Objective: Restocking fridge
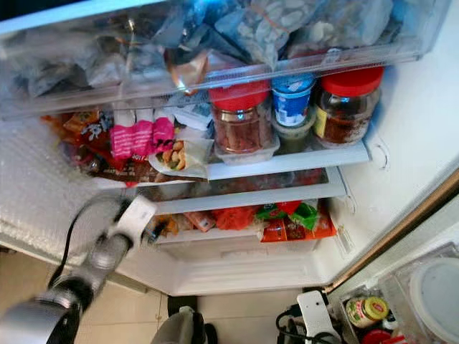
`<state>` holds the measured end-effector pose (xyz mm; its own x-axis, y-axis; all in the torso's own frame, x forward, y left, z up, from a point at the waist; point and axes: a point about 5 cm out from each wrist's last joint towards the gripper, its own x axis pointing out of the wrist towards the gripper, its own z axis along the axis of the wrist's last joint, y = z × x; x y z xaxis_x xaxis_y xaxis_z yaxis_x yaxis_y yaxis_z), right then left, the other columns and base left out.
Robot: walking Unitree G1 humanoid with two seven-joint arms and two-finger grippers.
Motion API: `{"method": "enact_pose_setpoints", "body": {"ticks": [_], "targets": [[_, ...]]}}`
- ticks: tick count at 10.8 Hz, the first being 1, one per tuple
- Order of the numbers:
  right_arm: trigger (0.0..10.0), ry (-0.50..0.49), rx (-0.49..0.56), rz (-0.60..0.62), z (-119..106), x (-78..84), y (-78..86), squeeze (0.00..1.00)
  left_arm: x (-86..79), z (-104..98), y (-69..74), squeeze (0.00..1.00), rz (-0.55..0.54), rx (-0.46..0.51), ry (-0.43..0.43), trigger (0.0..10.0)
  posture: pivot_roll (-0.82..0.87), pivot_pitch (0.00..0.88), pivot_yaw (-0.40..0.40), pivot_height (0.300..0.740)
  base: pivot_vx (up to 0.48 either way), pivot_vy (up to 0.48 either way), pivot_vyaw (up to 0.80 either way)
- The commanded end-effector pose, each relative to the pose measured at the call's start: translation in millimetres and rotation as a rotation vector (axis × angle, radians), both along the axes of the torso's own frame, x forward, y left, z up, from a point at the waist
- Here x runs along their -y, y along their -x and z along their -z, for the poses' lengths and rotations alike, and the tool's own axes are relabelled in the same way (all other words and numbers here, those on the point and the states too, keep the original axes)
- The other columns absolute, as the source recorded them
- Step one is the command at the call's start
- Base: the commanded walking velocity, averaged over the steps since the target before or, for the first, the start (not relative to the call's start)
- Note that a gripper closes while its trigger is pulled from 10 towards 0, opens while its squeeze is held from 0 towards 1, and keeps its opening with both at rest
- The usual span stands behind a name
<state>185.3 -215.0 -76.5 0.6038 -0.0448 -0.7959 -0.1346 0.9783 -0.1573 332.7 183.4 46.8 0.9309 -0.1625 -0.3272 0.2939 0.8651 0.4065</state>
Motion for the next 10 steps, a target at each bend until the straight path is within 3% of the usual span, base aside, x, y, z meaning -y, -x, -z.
{"method": "enact_pose_setpoints", "body": {"ticks": [1,2,3,4,7,10], "targets": [[10.0,-0.003,-0.171,-0.001,20,-3.6,41.1,0.00,-16.0,22,19.2,0.00,-0.122,-0.081,0.096,10.0,-0.06,0.171,0.167,0.660,0.000,0.000,0.00],[10.0,-0.001,-0.170,-0.002,20,-3.4,40.6,0.00,-18.9,28,25.2,0.00,-0.145,-0.099,0.116,10.0,-0.06,0.162,0.167,0.660,0.000,0.000,0.00],[10.0,0.003,-0.168,-0.004,19,-2.9,39.3,0.00,-25.7,44,42.9,0.00,-0.195,-0.136,0.151,10.0,-0.06,0.142,0.164,0.660,0.000,0.000,0.00],[10.0,0.004,-0.168,-0.004,19,-2.8,39.0,0.00,-26.6,47,46.2,0.00,-0.204,-0.145,0.158,10.0,-0.06,0.138,0.164,0.660,0.000,0.000,0.00],[10.0,0.022,-0.170,-0.022,18,0.8,35.7,0.00,-24.4,74,80.2,0.00,-0.218,-0.235,0.208,10.0,-0.05,0.096,0.144,0.660,0.000,0.000,0.00],[10.0,0.027,-0.171,-0.024,17,1.9,35.0,0.00,-22.3,96,106.3,0.00,-0.167,-0.394,0.158,10.0,-0.04,0.082,0.143,0.660,0.000,0.000,0.00]]}}
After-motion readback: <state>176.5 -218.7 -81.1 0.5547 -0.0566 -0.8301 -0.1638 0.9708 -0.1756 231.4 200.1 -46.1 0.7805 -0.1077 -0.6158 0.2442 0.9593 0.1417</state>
